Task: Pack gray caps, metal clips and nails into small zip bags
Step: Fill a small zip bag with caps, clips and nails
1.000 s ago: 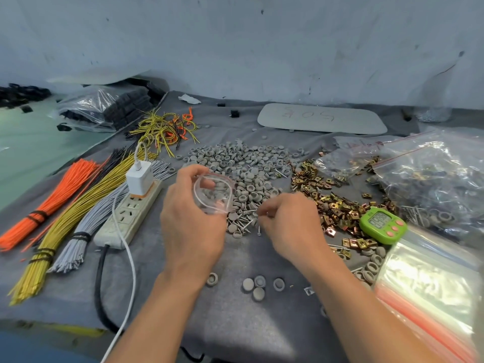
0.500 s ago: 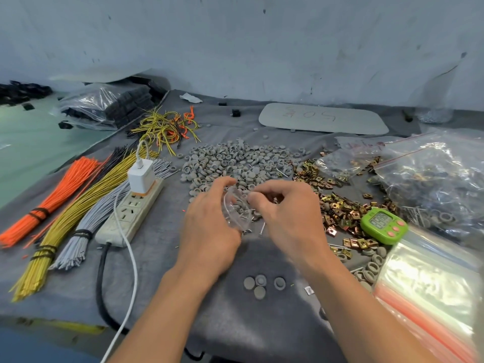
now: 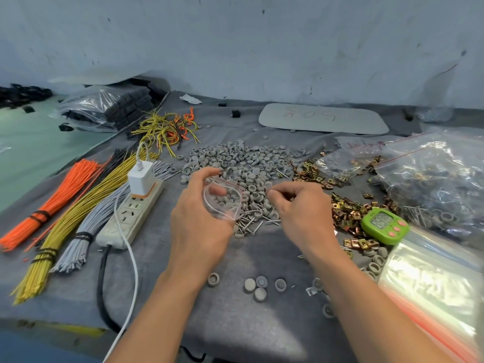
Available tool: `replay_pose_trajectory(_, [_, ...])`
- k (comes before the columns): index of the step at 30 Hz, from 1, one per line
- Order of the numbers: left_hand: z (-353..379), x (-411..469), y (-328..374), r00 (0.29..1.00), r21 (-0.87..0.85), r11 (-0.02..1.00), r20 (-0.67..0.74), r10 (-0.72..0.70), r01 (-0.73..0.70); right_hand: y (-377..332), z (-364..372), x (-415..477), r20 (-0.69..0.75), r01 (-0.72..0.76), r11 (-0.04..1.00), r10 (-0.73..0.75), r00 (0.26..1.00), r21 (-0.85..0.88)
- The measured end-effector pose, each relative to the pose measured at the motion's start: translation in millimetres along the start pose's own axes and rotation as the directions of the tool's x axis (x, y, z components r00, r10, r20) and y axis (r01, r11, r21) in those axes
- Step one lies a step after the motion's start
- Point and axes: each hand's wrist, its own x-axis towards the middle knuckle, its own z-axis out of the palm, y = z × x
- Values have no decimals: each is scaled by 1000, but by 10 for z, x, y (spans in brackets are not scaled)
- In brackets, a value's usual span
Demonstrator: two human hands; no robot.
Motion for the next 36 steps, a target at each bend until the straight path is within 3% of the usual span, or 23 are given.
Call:
replay_pose_trajectory(3, [4,-13,5,999,10,999,15,52,-52,-66,41,-26,-16,-1,991,3,1000,137])
replay_pose_trajectory(5, [15,-25,25,996,-19,996,3,86,-86,-121,49,-70,11,-114,940,117,993,322])
replay_pose_trajectory(8, [0,-27,72,988,-136,979,-22,150,-151,-122,112,-155,264,-405,823,320,910,399])
replay_pose_trajectory(10, [-4,-36,106,983,-230,956,-7,186,-182,-132,125,-216,471,-533,727,322,821,432])
replay_pose_trajectory(12, [14,-56,149,976,-290,936,21,217,-201,-165,93,-255,584,-596,616,257,770,515])
replay_pose_trajectory(14, [41,-80,177,965,-262,936,50,258,-236,-166,28,-262,475,-533,610,274,836,587])
replay_pose_trajectory(16, [70,-93,160,953,-151,952,104,284,-267,-154,-109,-235,144,-317,803,284,948,504])
replay_pose_trajectory(18, [106,-102,131,942,-42,962,196,271,-268,-153,-257,-227,-37,-78,913,102,994,401])
replay_pose_trajectory(21, [193,-110,135,920,-9,972,321,224,-233,-123,-342,-292,57,216,973,-221,974,82])
replay_pose_trajectory(23, [252,-99,143,904,-37,981,384,188,-189,-62,-274,-328,197,316,934,-282,939,-169])
replay_pose_trajectory(28, [358,-151,153,842,-49,988,518,149,-145,12,-110,-270,371,232,841,-41,928,-488])
replay_pose_trajectory(32, [152,-46,83,721,-100,988,676,152,-114,69,-36,-264,385,170,793,87,919,-585])
replay_pose_trajectory(33, [56,8,40,737,-157,985,658,156,-68,88,-42,-267,386,163,796,95,917,-583])
replay_pose_trajectory(34, [-38,48,-8,799,-222,975,589,124,13,95,-52,-273,392,165,799,95,915,-578])
replay_pose_trajectory(36, [-169,94,-109,925,-334,914,366,-97,228,108,-63,-275,396,168,816,79,915,-552])
